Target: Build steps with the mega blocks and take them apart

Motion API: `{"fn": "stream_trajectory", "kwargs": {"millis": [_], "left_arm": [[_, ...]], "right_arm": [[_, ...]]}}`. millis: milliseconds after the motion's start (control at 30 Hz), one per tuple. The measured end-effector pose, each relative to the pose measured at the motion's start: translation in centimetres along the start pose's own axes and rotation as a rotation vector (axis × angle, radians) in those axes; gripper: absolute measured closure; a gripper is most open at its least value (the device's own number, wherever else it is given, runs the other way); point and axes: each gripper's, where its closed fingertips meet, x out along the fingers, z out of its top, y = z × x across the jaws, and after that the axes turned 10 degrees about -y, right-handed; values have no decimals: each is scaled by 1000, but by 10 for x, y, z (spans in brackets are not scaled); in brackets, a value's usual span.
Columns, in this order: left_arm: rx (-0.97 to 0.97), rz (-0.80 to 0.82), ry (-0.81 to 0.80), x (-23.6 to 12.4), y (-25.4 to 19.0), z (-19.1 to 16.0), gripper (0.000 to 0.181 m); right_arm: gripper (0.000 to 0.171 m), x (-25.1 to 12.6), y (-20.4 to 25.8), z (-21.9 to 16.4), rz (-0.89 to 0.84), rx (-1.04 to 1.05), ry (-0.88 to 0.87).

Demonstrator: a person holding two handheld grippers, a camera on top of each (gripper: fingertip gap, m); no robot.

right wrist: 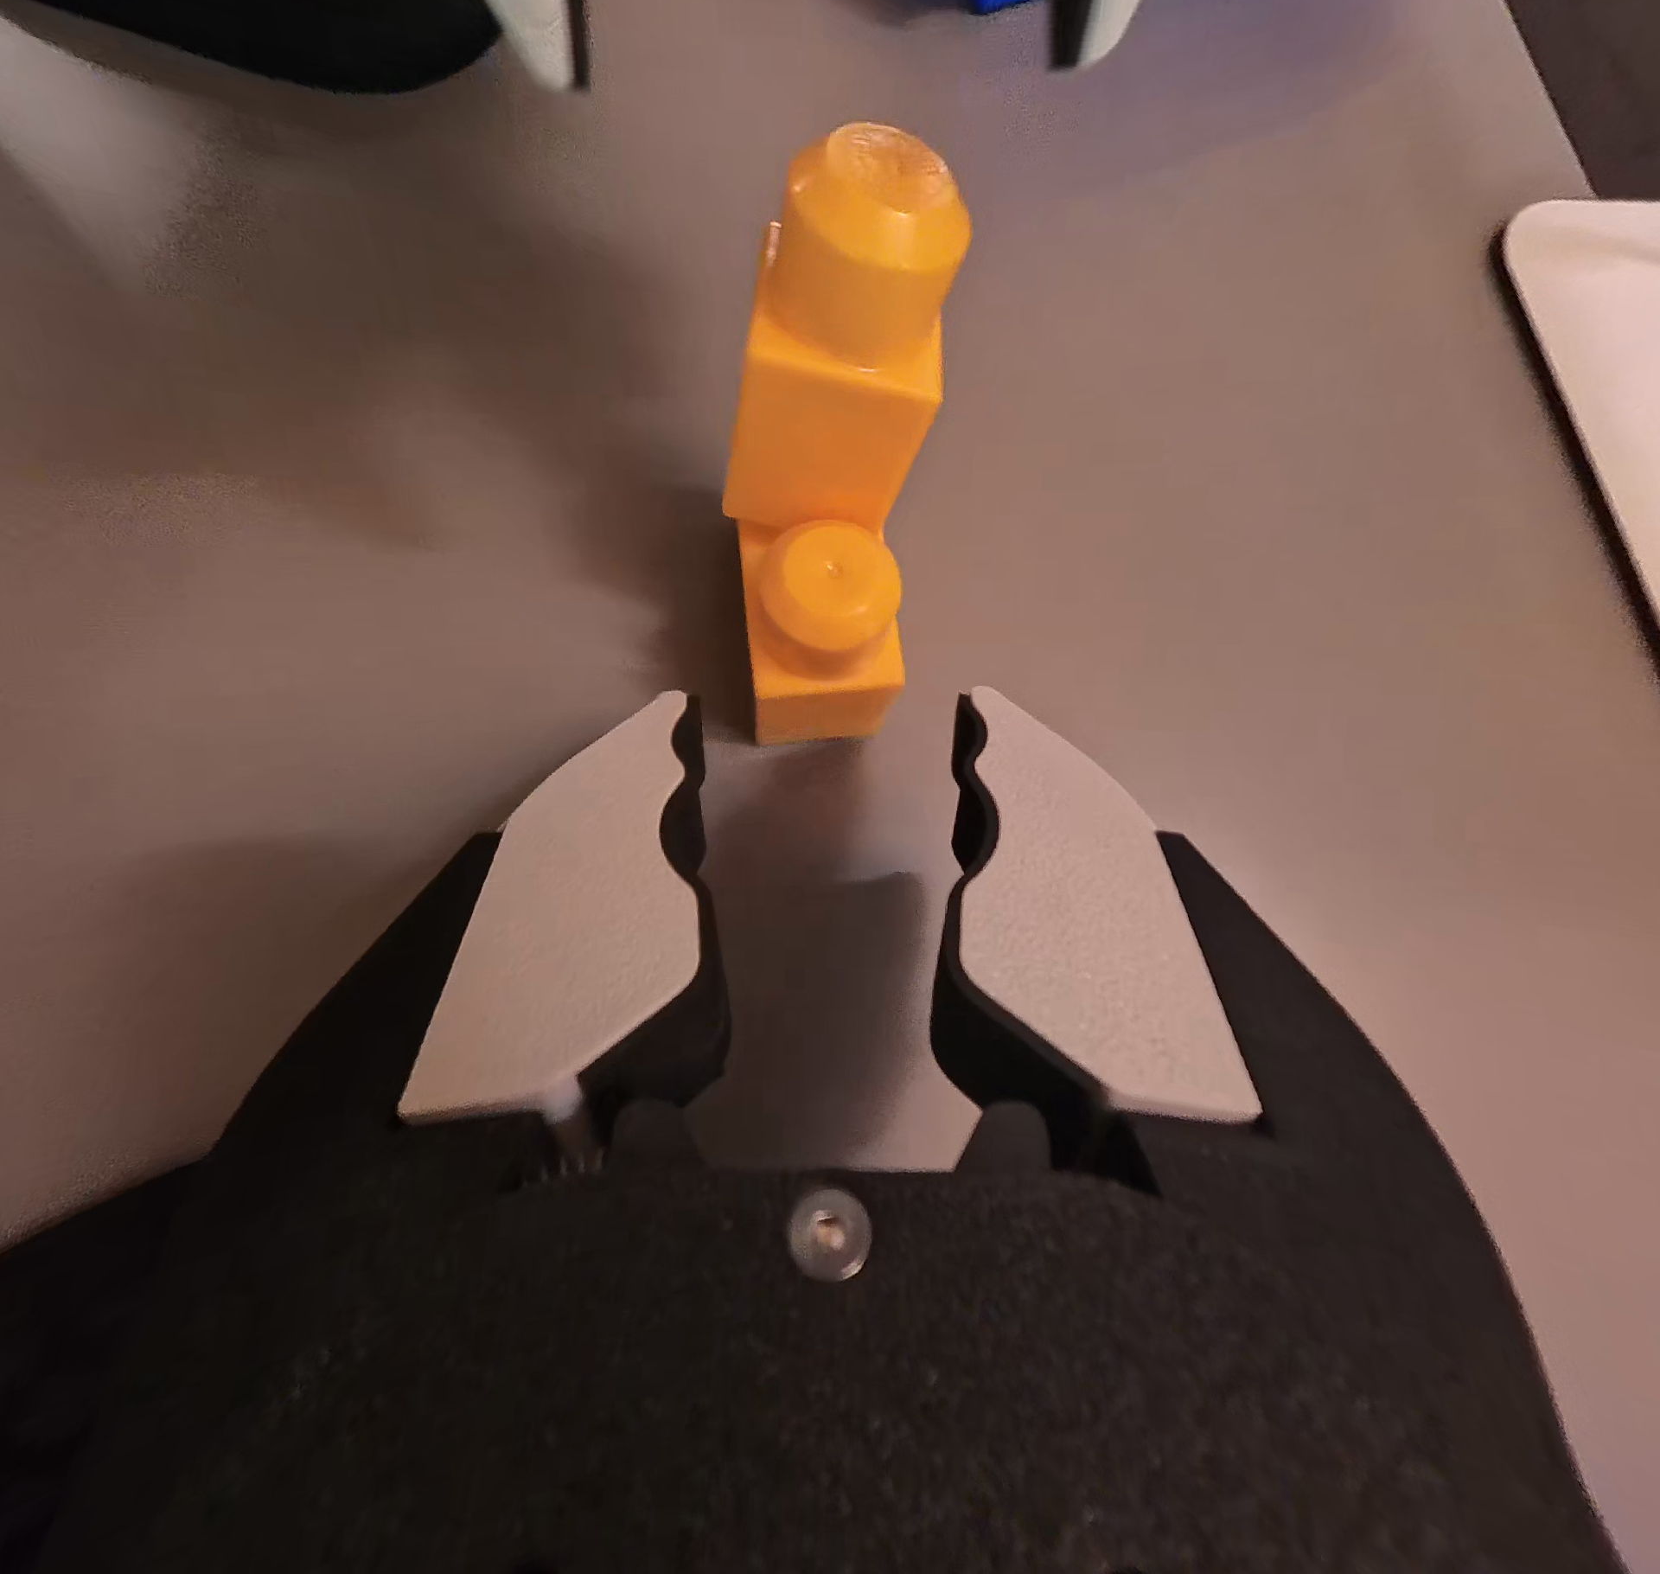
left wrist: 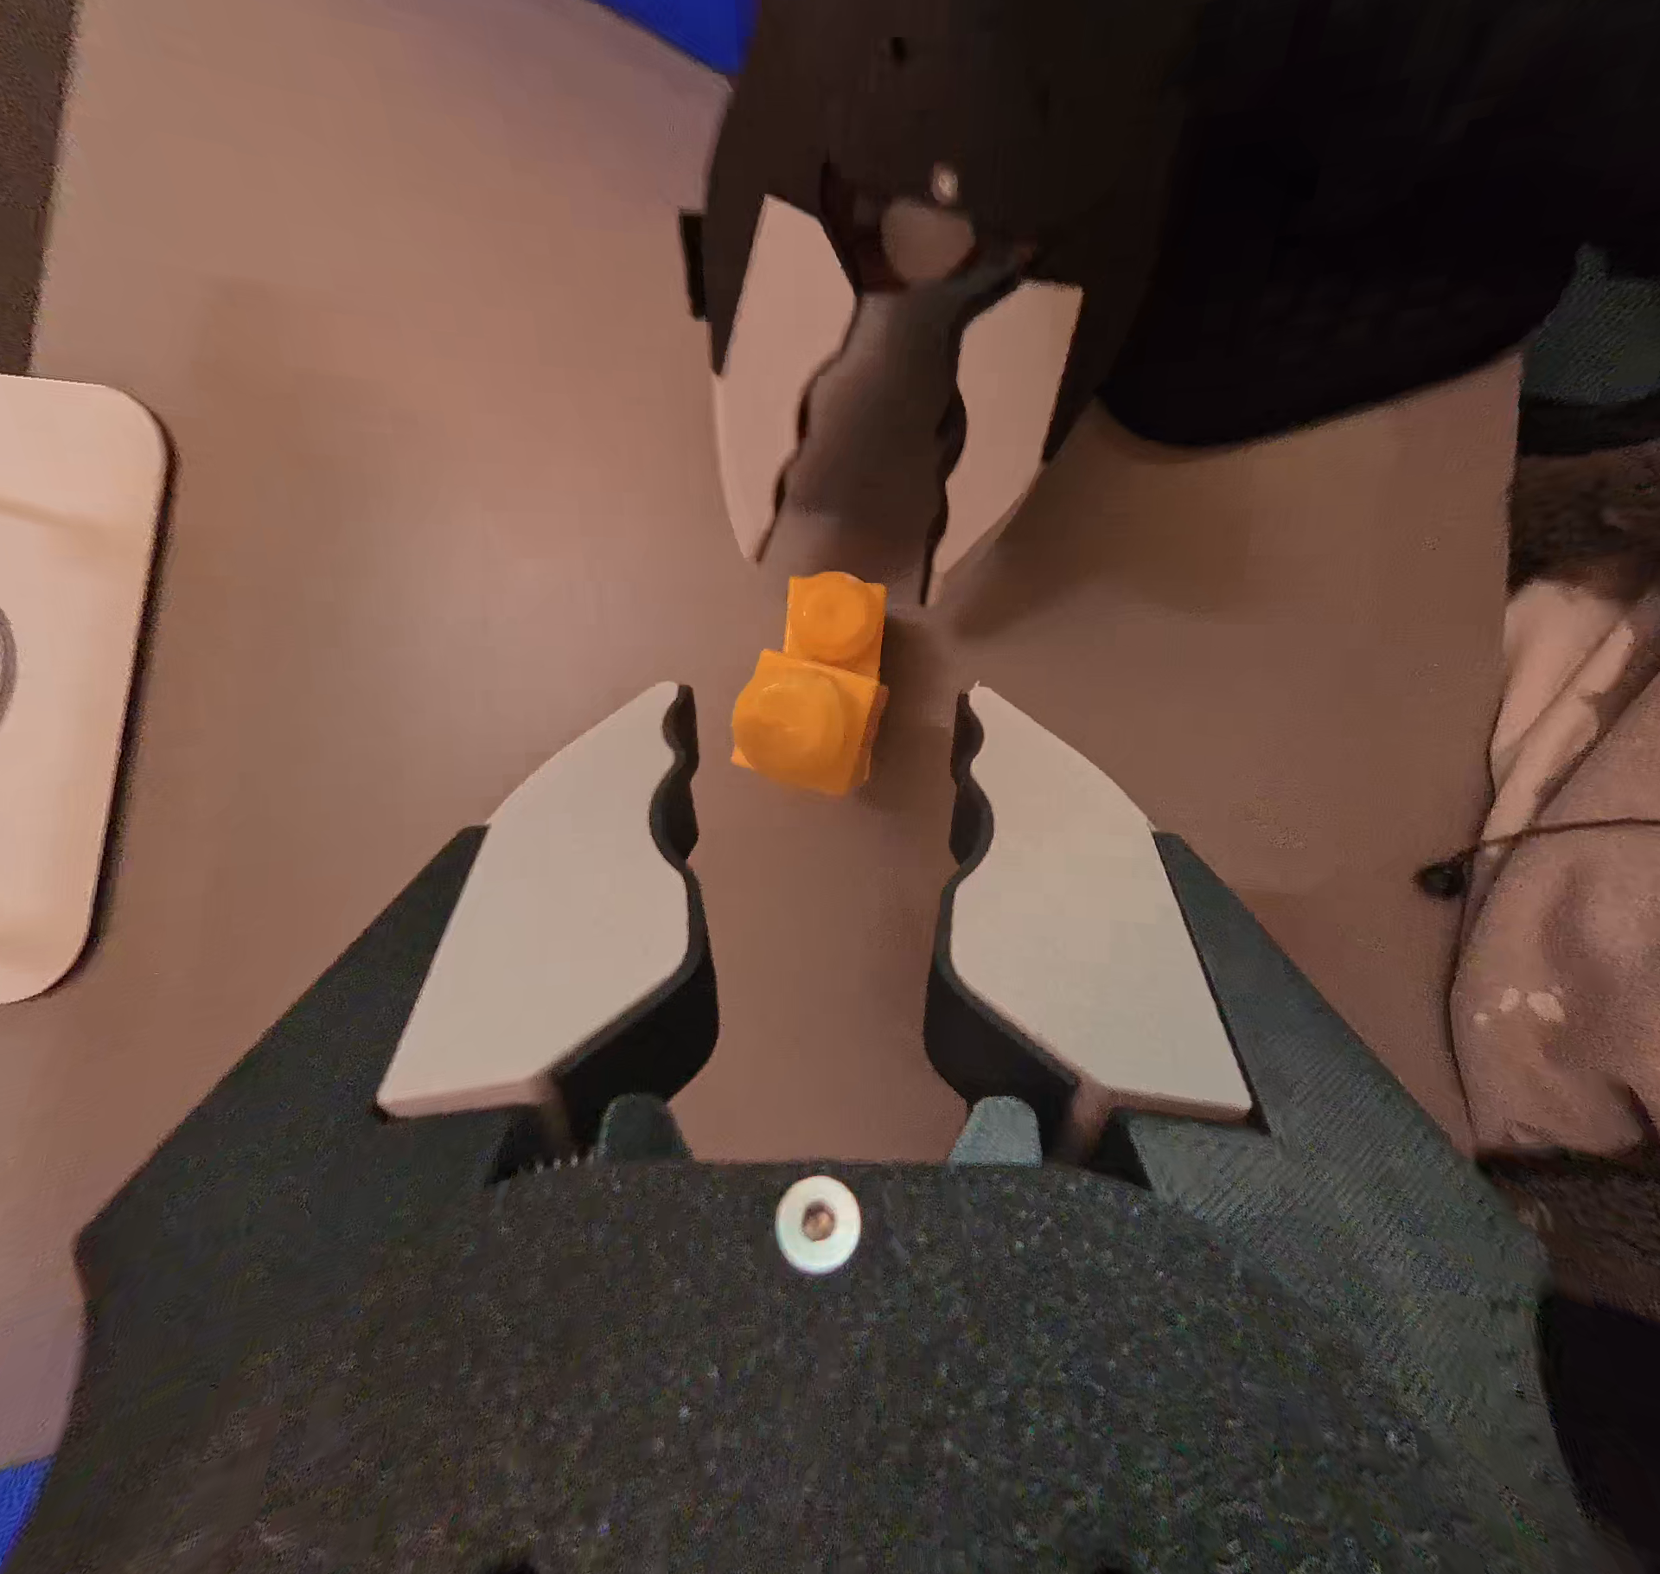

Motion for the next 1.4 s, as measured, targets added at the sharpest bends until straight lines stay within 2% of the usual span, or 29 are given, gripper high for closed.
{"fn": "stream_trajectory", "kwargs": {"millis": [167,267,433,567,667,800,967,1100,1400], "left_arm": [[-57,41,-272,-4,8,-9,127],[-88,32,-344,2,7,-24,123],[-104,-5,-336,21,4,-52,115],[-94,-24,-265,38,-1,-67,114],[-84,-29,-224,46,-5,-76,114],[-98,-33,-265,51,-7,-73,114],[-174,-47,-448,40,-4,-49,118],[-203,-36,-507,33,2,-42,125],[-217,-52,-581,26,2,-33,124]], "right_arm": [[118,14,7,-2,27,-8,16],[118,18,6,-2,17,-2,5],[121,26,3,-5,1,12,1],[134,29,0,-8,-10,22,-3],[134,29,-1,-8,-10,31,-21],[135,25,0,8,12,58,-119],[135,6,-3,46,14,106,-330],[135,3,-3,51,26,131,-375],[135,-13,-4,76,55,187,-547]]}}
